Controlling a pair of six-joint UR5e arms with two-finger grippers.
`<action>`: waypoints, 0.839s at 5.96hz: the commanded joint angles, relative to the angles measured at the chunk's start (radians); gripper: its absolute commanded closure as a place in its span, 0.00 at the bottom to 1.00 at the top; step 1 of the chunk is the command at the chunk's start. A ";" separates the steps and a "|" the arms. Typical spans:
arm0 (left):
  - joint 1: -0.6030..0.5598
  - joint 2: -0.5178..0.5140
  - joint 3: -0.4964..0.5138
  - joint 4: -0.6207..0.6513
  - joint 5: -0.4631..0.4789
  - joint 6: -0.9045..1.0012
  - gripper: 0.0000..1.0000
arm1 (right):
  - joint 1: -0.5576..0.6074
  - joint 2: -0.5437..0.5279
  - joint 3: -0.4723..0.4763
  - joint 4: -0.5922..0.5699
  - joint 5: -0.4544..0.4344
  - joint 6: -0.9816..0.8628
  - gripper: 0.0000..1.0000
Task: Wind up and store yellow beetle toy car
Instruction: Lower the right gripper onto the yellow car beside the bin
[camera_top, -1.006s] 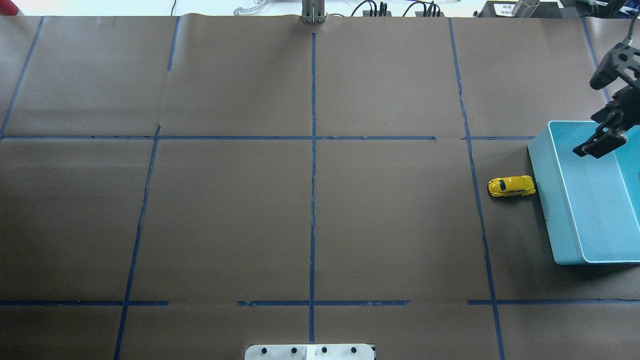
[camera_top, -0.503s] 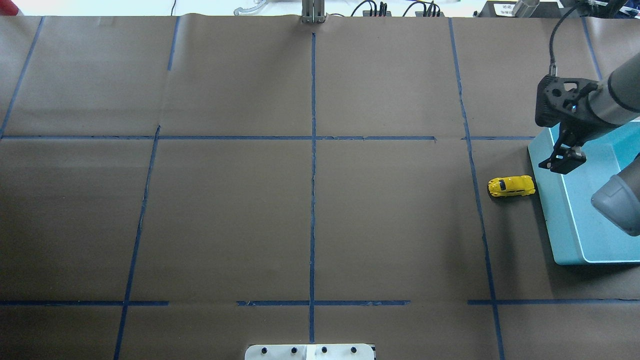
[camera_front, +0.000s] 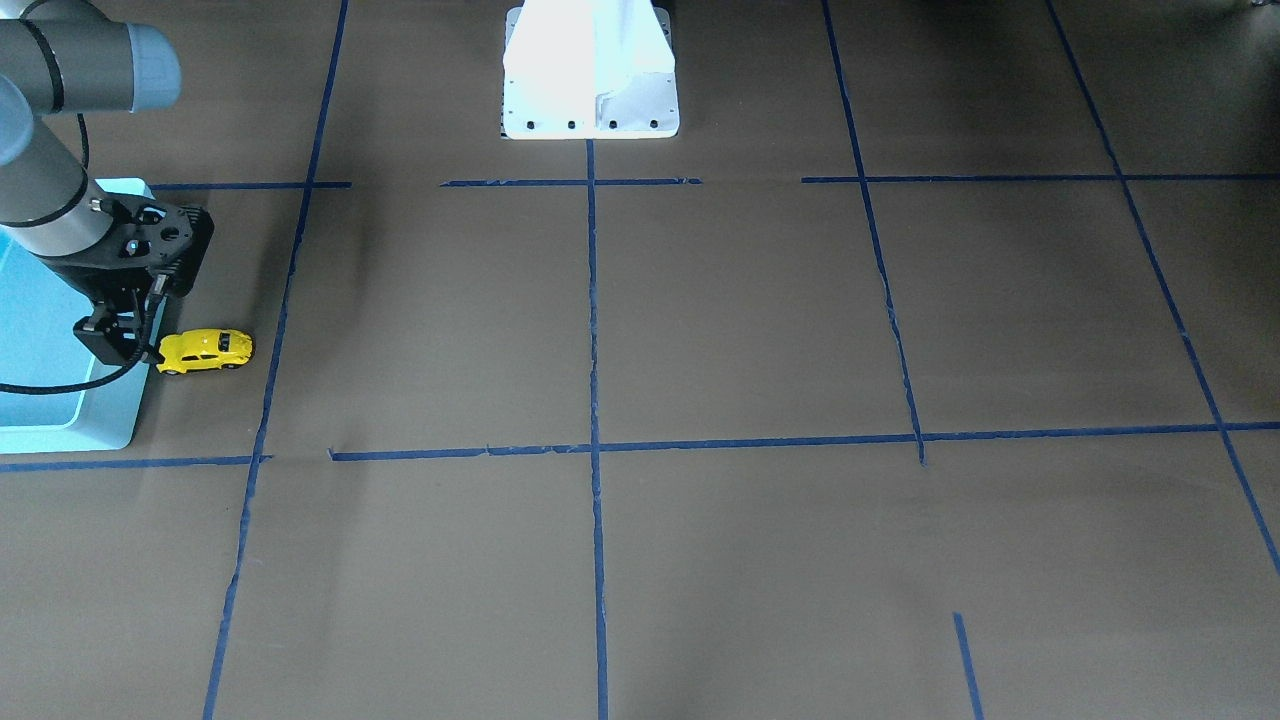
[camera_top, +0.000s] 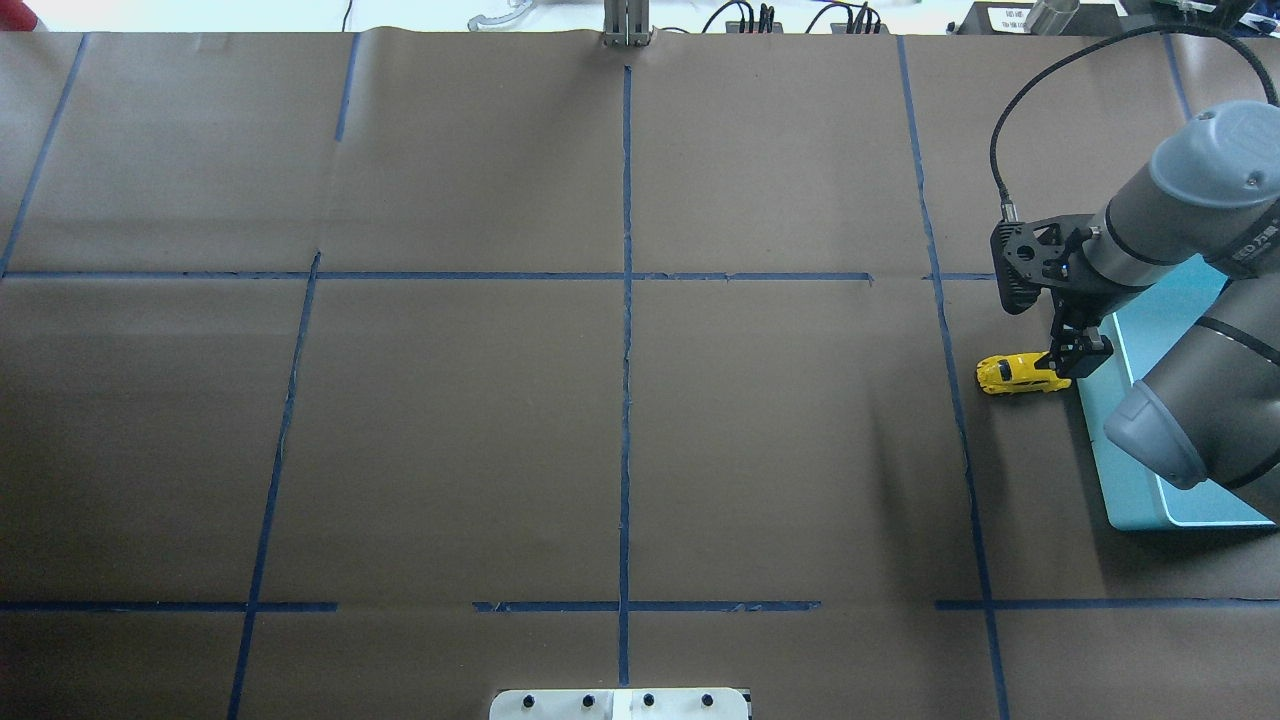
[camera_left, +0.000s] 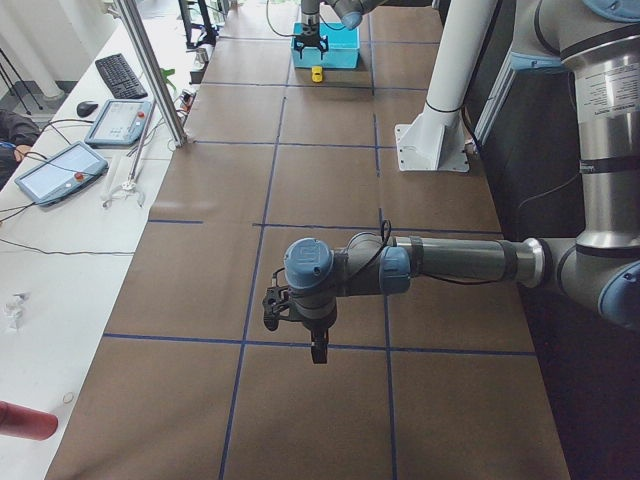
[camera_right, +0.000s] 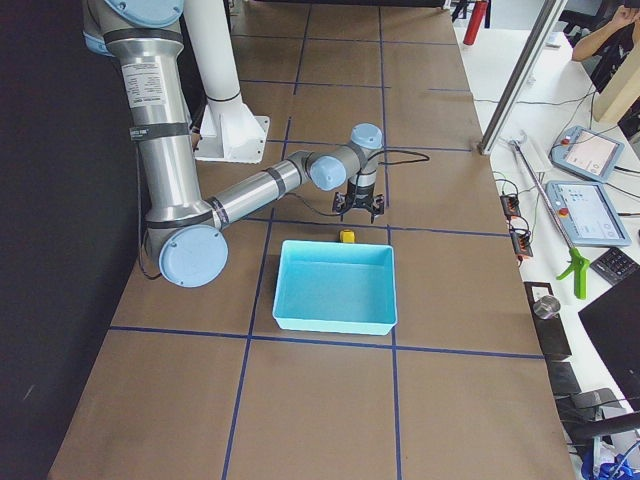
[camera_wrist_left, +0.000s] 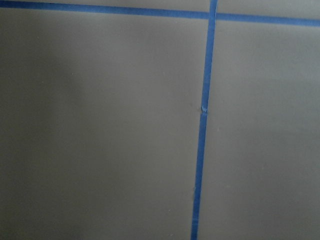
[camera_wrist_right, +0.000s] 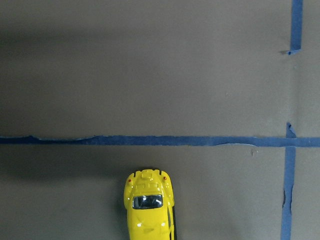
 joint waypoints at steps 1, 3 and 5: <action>-0.002 -0.004 -0.013 -0.002 -0.001 0.074 0.00 | -0.027 0.010 -0.061 0.009 -0.008 -0.030 0.00; -0.003 -0.001 -0.013 -0.002 -0.001 0.075 0.00 | -0.046 0.001 -0.092 0.073 -0.006 -0.019 0.00; -0.008 0.002 -0.013 -0.002 -0.001 0.076 0.00 | -0.049 0.004 -0.138 0.075 -0.008 -0.029 0.00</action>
